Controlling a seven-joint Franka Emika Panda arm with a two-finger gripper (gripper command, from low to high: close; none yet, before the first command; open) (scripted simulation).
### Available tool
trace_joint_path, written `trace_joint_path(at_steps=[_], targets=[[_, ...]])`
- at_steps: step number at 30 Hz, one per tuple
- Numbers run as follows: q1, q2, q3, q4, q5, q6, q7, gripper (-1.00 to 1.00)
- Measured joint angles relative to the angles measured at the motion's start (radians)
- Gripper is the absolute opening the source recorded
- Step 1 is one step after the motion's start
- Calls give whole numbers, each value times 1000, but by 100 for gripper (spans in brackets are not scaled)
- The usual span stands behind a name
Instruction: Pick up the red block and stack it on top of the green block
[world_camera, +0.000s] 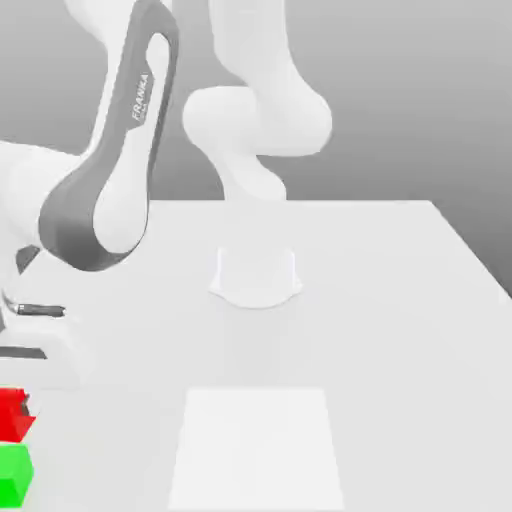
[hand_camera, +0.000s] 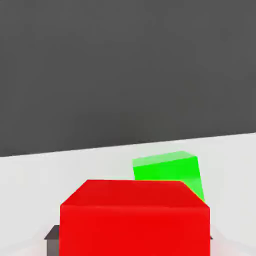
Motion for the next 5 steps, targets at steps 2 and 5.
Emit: trace_joint_path(at_steps=[2,5], targets=[[-20,62,19,8,28,52,-22,100],[-20,62,19,8,28,52,-22,100]])
